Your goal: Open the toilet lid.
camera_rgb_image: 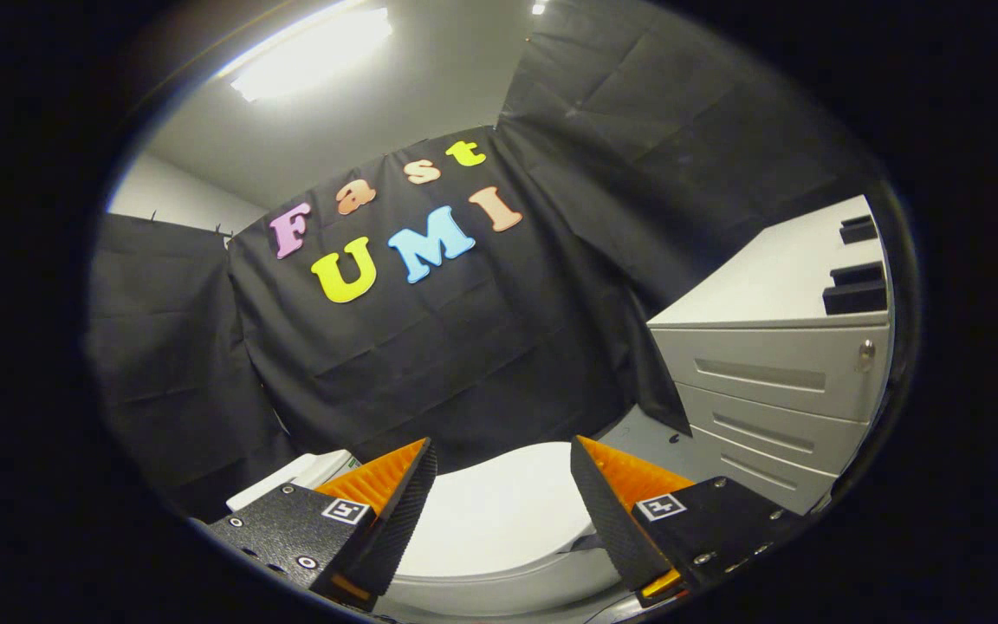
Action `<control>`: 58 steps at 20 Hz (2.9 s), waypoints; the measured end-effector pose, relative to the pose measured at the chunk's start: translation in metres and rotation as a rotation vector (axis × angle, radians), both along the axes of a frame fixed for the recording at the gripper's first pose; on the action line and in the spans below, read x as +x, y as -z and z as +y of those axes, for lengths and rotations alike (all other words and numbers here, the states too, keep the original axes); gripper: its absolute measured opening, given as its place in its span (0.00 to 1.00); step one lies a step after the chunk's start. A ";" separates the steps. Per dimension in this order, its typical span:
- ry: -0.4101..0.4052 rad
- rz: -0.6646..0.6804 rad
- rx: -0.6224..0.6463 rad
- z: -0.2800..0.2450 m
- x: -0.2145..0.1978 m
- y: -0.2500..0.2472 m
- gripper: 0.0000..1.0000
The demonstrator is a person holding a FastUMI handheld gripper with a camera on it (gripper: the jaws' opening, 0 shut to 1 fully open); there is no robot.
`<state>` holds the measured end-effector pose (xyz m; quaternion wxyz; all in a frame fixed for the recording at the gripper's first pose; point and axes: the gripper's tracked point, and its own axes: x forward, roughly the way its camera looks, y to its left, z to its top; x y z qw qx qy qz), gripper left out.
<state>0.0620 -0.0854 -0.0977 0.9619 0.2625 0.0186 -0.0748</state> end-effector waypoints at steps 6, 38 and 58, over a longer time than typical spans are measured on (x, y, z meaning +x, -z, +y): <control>0.045 0.028 0.125 -0.015 0.006 0.036 0.96; 0.186 0.317 0.561 -0.030 0.006 0.201 0.74; 0.178 0.312 0.675 -0.020 0.012 0.194 0.01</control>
